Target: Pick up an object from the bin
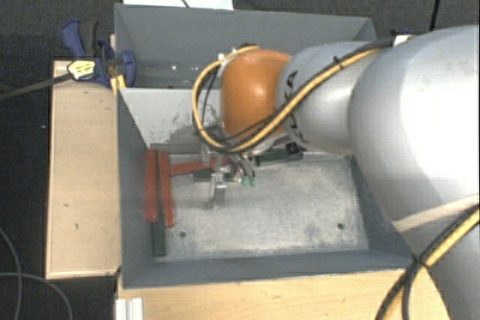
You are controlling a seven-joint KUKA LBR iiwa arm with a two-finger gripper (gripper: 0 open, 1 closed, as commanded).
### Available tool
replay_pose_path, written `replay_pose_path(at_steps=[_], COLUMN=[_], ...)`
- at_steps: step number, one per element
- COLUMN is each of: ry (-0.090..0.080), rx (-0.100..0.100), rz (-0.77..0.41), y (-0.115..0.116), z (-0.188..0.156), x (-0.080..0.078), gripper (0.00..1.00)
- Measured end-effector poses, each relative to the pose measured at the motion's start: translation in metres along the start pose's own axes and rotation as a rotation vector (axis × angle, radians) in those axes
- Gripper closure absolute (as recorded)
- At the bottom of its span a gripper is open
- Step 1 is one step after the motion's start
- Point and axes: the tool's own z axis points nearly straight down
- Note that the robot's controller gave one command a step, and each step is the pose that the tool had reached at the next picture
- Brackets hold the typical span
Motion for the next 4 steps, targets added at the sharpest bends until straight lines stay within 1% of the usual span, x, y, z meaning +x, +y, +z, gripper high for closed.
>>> replay_pose_path(at_steps=[1,2,3,4], ry=[-0.001,0.0,-0.001,0.0], rx=[-0.001,0.0,-0.001,0.0], rz=[0.004,0.006,0.006,0.008], y=[0.0004,0.0,0.0002,0.0], z=[-0.0009,0.0,-0.0008,0.0], x=[-0.0005,0.0,-0.0005,0.0], gripper=[1.0,0.0,1.0,0.0])
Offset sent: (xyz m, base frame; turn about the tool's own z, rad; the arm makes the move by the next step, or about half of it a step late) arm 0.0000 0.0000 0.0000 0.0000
